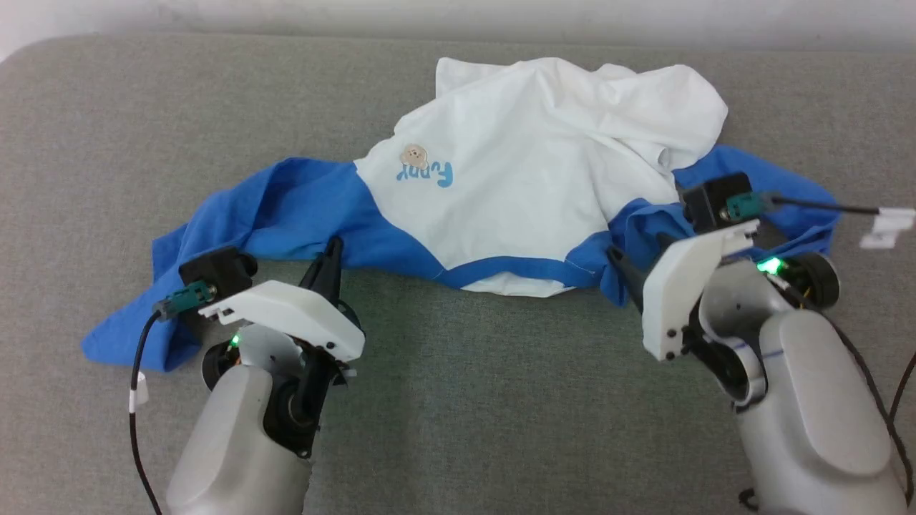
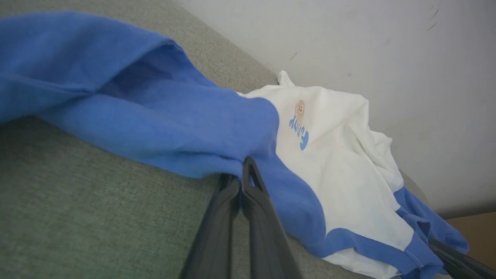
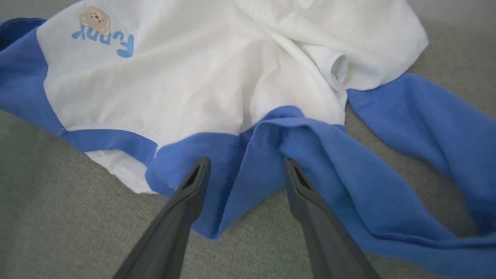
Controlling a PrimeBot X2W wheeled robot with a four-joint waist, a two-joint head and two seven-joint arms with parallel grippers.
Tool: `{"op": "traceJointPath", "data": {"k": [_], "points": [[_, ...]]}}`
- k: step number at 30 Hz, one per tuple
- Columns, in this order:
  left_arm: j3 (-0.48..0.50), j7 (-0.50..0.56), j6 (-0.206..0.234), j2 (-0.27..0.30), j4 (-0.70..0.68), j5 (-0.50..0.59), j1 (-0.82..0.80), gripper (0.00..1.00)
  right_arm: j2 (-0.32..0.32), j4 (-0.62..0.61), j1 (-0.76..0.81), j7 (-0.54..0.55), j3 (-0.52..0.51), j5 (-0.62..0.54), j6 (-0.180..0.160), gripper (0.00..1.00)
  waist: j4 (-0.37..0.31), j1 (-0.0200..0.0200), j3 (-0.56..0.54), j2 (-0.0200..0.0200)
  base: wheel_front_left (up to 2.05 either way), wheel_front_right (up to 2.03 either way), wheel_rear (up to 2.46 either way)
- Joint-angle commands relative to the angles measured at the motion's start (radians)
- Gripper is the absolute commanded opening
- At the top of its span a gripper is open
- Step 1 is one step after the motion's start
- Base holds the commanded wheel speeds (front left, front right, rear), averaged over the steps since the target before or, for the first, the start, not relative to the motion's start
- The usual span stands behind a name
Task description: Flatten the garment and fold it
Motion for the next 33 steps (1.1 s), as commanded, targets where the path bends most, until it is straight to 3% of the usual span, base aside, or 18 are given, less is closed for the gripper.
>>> {"op": "traceJointPath", "data": {"k": [1,11,12,13,14,24,33], "points": [[-0.004,0.006,0.008,0.005,-0.014,0.004,0.015,0.00,0.000,0.031,-0.038,0.003,0.002,-0.028,-0.001,1.00,0.006,-0.0001,0.011,0.0000,0.00,0.00,0.00],[-0.025,0.017,0.014,-0.003,-0.055,0.005,0.014,0.00,0.000,0.219,-0.163,-0.045,0.006,-0.072,-0.001,1.00,0.026,-0.0001,0.048,0.0000,0.00,0.00,0.00],[-0.027,0.017,0.014,-0.003,-0.058,0.004,0.015,0.00,0.000,0.243,-0.176,-0.058,0.009,-0.070,-0.001,0.09,0.025,-0.0001,0.050,0.0000,0.00,0.00,0.00],[-0.027,0.017,0.014,-0.003,-0.058,0.004,0.015,0.00,0.000,0.243,-0.176,-0.058,0.009,-0.070,-0.001,0.09,0.025,-0.0001,0.050,0.0000,0.00,0.00,0.00],[-0.028,0.016,0.014,-0.002,-0.059,0.004,0.016,0.00,0.000,0.252,-0.181,-0.068,0.011,-0.068,-0.001,0.00,0.024,-0.0001,0.050,0.0000,0.00,0.00,0.00],[-0.024,-0.005,0.004,-0.001,-0.086,-0.006,0.028,0.00,0.000,0.237,-0.173,-0.186,-0.008,0.028,-0.001,0.00,0.009,-0.0001,0.005,0.0000,0.00,0.00,0.00],[0.048,-0.010,-0.024,0.031,-0.219,-0.065,-0.063,0.00,0.000,0.058,-0.167,-0.139,-0.128,0.346,-0.001,0.00,-0.009,-0.0001,-0.102,0.0000,0.00,0.00,0.00]]}}
